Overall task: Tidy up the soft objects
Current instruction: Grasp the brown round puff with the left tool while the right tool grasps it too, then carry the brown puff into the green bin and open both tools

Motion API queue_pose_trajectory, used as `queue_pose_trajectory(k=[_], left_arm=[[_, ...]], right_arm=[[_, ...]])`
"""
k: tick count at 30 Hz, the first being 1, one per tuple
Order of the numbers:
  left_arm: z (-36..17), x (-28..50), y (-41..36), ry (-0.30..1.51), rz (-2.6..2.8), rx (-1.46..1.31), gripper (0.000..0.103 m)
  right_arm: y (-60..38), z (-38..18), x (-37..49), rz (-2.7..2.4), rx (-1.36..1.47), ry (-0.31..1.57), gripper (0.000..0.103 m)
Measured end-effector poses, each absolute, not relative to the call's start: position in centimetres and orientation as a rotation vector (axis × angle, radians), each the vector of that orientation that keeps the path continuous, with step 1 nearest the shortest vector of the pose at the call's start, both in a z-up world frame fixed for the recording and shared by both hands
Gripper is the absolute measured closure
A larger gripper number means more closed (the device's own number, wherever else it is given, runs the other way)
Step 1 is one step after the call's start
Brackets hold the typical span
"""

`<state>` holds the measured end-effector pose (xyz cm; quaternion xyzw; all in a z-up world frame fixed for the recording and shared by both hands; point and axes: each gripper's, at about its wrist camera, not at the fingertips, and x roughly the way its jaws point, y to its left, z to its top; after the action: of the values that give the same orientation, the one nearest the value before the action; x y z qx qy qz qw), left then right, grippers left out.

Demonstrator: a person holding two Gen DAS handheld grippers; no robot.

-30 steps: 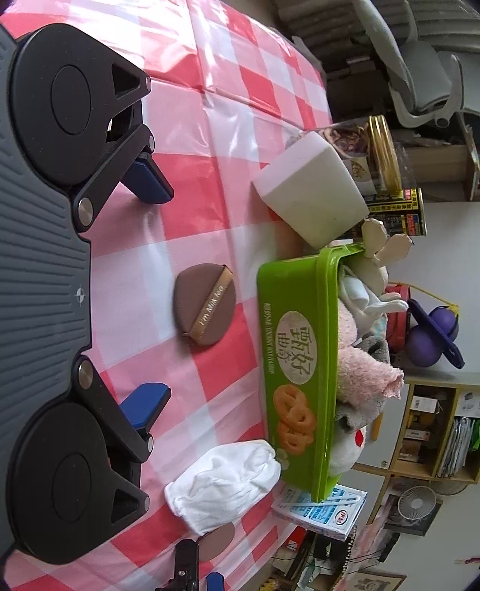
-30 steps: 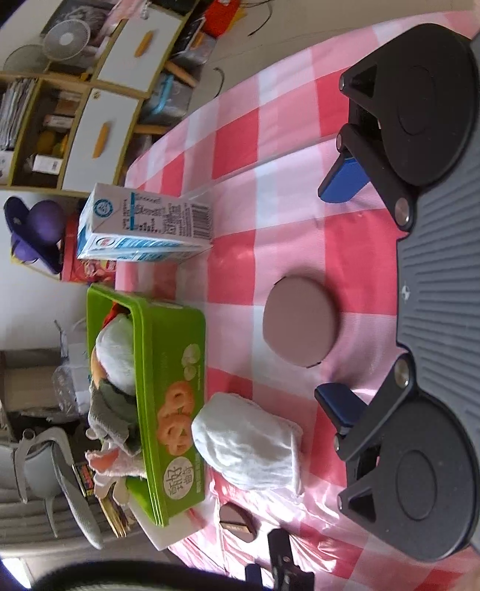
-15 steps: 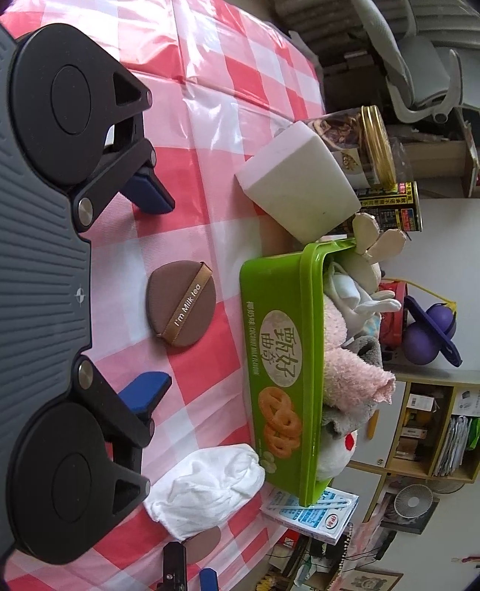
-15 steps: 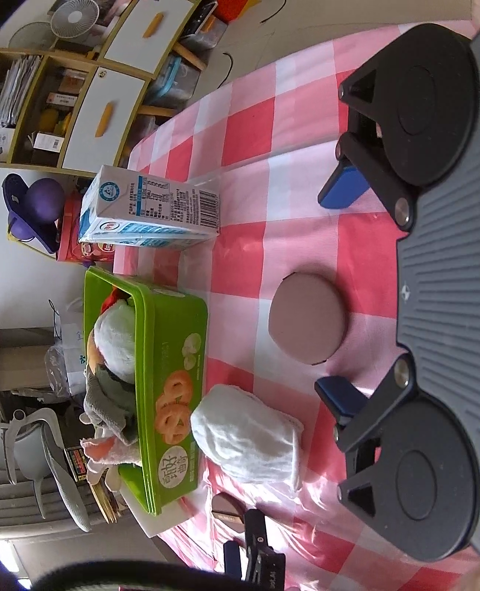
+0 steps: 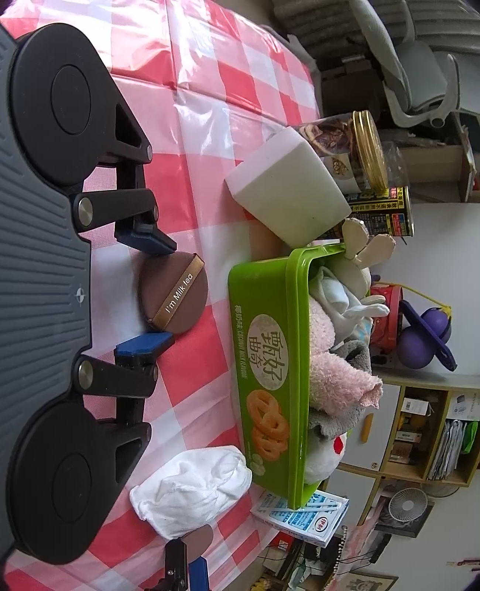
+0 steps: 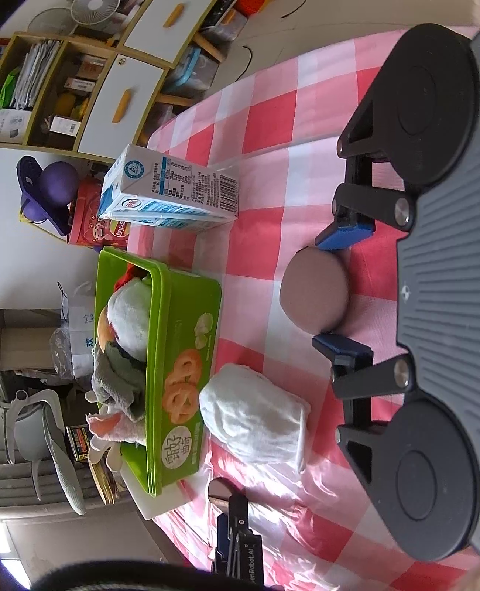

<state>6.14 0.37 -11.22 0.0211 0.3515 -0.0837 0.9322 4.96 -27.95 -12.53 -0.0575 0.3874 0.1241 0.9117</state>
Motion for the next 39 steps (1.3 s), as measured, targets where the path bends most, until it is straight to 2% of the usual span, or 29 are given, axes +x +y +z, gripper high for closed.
queue_pose_trajectory(k=[39], left_arm=[[-7.5, 5.1, 1.8, 0.622, -0.173, -0.051, 0.067]], right_arm=[[-29.4, -9.6, 5.0, 0.24, 0.025, 0.718, 0.081]])
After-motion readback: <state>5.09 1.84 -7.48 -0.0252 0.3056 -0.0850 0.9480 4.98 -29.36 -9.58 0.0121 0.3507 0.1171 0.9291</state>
